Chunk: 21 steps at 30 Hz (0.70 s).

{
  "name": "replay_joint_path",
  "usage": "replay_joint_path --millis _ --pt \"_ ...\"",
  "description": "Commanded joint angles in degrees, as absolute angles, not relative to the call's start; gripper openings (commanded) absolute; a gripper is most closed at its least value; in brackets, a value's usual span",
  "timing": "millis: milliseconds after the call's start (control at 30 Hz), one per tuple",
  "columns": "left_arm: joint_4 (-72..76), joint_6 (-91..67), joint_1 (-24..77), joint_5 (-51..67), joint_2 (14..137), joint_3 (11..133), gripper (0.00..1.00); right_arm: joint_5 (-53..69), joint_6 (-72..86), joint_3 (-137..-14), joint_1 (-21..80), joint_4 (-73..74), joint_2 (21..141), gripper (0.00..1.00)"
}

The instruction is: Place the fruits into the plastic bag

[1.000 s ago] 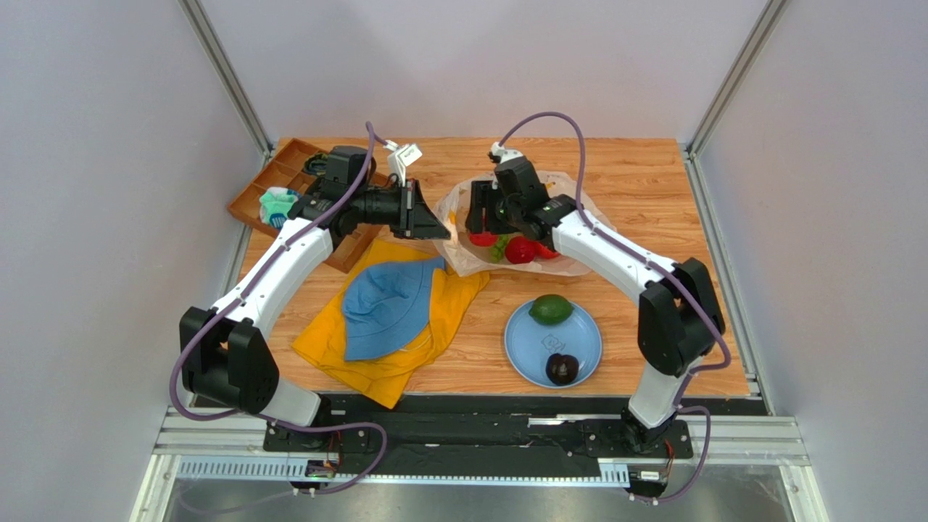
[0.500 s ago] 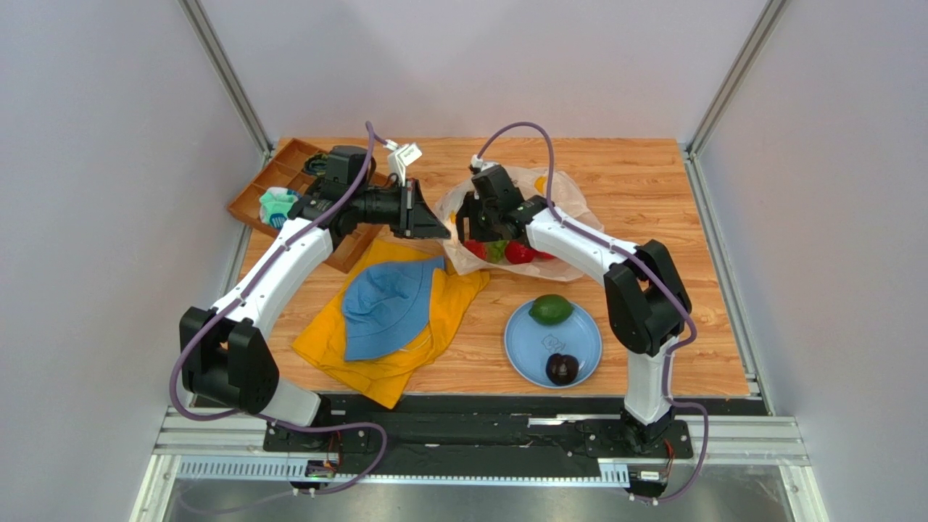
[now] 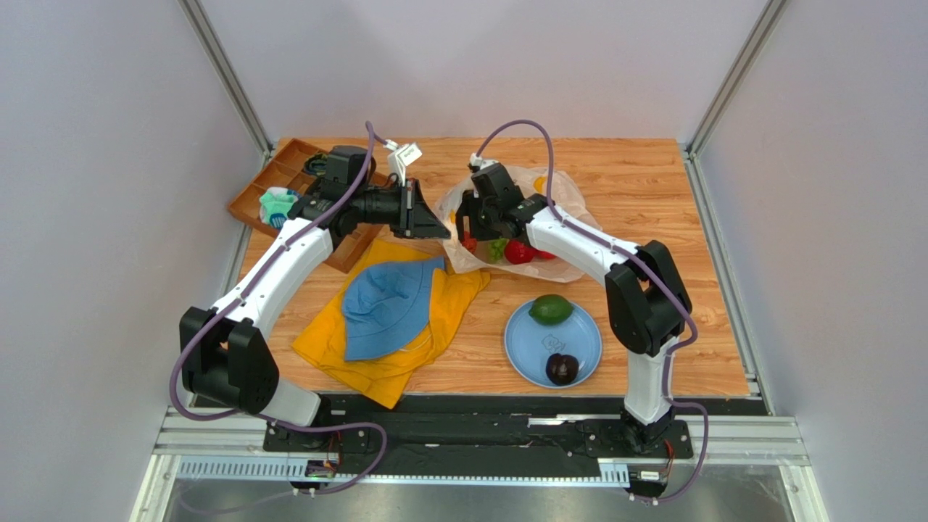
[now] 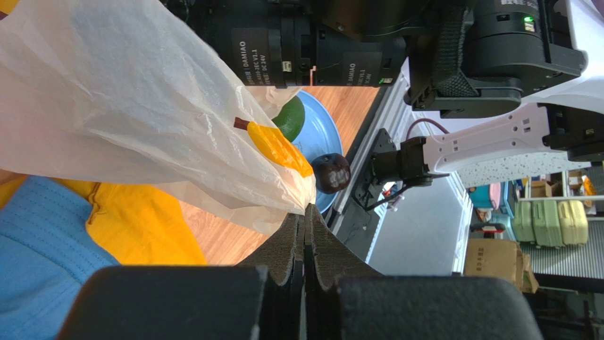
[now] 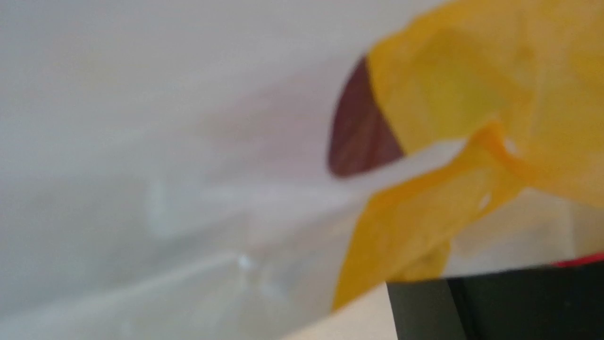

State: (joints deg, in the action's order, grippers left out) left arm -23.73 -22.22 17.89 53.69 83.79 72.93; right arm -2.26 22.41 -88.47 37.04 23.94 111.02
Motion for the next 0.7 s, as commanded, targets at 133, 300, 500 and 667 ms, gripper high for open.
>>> replay_joint_path --millis 133,300,500,667 --pt "-23.2 -21.27 17.58 53.7 83.76 74.97 0.0 -1.85 21.45 -82.27 36.91 17.76 96.78 0.78" --pt "-23.55 -20.83 17.58 53.35 83.76 75.06 0.0 -0.79 20.48 -78.4 36.91 18.54 89.04 0.73" --pt "-24.26 -20.22 17.58 52.56 83.93 75.23 0.0 3.25 20.04 -70.33 37.0 19.51 78.34 0.7" --pt "-24.26 -20.3 17.58 52.82 83.94 75.32 0.0 0.1 20.04 -65.14 37.0 26.88 71.2 0.69"
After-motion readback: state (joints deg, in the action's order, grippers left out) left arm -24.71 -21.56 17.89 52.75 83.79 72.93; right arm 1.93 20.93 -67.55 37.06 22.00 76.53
